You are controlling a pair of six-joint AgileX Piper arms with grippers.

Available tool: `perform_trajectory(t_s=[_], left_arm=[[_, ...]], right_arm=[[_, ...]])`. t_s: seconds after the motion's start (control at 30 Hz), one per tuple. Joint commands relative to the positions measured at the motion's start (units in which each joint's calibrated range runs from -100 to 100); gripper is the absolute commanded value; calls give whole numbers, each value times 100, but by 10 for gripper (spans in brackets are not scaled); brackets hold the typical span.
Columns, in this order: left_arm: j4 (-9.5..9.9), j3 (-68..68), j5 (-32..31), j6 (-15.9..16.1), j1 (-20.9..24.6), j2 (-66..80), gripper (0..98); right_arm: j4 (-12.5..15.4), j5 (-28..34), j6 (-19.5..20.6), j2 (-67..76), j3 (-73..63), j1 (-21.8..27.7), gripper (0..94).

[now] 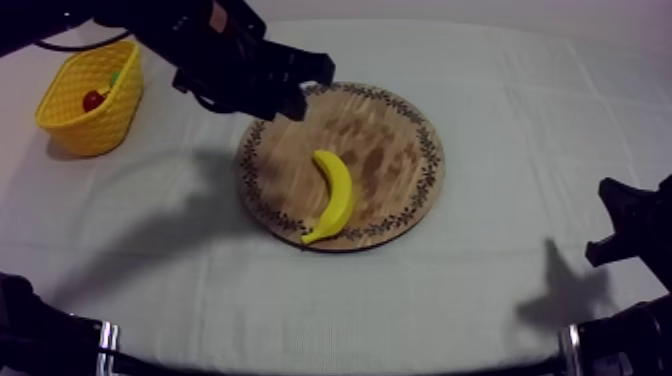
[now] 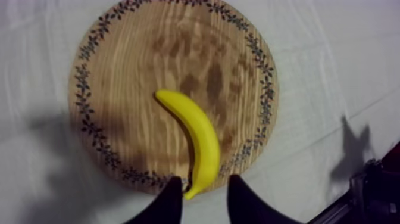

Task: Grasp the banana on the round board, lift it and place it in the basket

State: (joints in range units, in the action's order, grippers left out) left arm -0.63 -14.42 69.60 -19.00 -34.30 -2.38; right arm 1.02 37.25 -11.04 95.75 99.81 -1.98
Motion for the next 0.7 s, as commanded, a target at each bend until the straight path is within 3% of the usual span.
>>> perform_trajectory(t_s=[0.0, 0.23, 0.47, 0.67], left_arm=[[-74, 49, -4, -1, 7, -95, 593], [-231, 424, 22, -41, -51, -710, 746], [-580, 679, -51, 110, -41, -1691, 788], [-747, 710, -238, 168, -29, -2339, 777]], right_arm=[[-1, 1, -2, 0, -3, -1, 3], [-1, 1, -2, 0, -3, -1, 3], [-1, 1, -2, 0, -3, -1, 3], [-1, 1, -2, 0, -3, -1, 3]])
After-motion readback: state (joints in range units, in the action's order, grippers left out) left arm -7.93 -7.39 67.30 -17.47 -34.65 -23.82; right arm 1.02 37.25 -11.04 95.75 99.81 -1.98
